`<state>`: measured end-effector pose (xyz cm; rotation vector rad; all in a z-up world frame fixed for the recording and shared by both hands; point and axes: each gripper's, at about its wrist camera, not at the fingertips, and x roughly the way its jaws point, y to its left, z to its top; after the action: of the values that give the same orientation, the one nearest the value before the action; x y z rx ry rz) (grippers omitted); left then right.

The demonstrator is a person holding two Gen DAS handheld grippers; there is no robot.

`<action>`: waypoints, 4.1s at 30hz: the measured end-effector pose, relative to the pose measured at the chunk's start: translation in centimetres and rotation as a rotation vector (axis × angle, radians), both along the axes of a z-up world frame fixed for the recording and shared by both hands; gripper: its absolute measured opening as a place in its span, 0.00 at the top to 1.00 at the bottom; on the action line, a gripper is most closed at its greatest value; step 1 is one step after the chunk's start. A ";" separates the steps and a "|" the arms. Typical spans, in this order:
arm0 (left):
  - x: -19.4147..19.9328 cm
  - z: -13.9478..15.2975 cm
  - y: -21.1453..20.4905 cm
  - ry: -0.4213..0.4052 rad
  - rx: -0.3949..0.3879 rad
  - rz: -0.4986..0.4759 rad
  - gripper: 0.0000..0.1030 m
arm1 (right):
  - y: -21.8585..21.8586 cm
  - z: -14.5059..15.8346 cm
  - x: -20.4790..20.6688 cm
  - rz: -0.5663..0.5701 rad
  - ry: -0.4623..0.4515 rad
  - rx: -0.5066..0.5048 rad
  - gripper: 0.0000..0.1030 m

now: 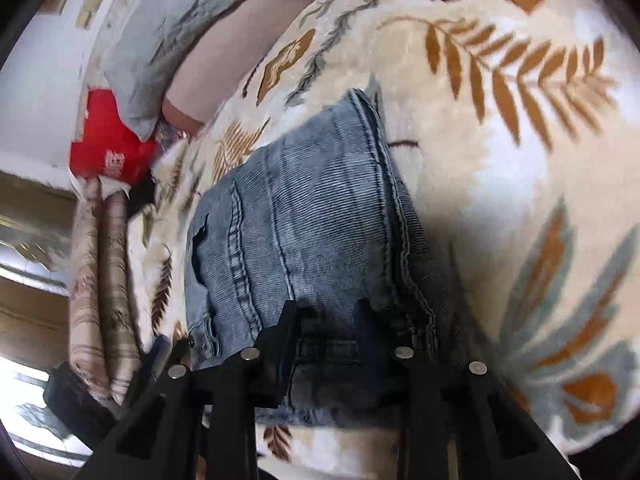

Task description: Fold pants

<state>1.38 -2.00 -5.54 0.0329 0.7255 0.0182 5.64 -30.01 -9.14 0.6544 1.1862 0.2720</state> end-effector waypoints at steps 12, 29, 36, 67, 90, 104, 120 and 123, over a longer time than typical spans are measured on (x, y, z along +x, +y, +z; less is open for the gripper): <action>1.4 -3.9 -0.6 0.146 0.027 -0.060 0.16 | 3.1 0.0 9.5 0.093 0.022 -0.249 0.44; 2.2 -4.5 1.1 0.194 -0.094 -0.076 0.16 | 21.8 7.9 14.7 0.611 -0.107 -0.621 0.14; 2.1 -4.8 1.6 0.203 -0.144 -0.072 0.16 | 24.9 0.2 18.4 0.700 0.172 -0.630 0.77; 1.6 -5.1 1.7 0.188 -0.172 -0.035 0.15 | 7.7 6.5 0.3 0.227 -0.195 -0.409 0.25; 0.8 -2.8 3.1 0.256 -0.189 0.083 0.15 | 6.7 0.1 -3.7 0.269 -0.174 -0.537 0.22; 0.5 -2.5 2.7 0.237 -0.120 0.074 0.15 | 6.1 0.8 -3.9 0.227 -0.195 -0.509 0.14; 6.4 -3.2 4.8 0.333 -0.484 -0.055 0.15 | -0.8 1.2 2.1 0.157 -0.062 0.014 0.14; 7.9 -4.7 4.0 0.383 -0.545 -0.097 0.16 | -0.1 -1.6 4.4 0.192 0.034 0.108 0.15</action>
<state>9.26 1.96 -10.21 -0.4602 1.0904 -0.2851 10.02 -30.14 -10.76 0.6412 1.2755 0.4911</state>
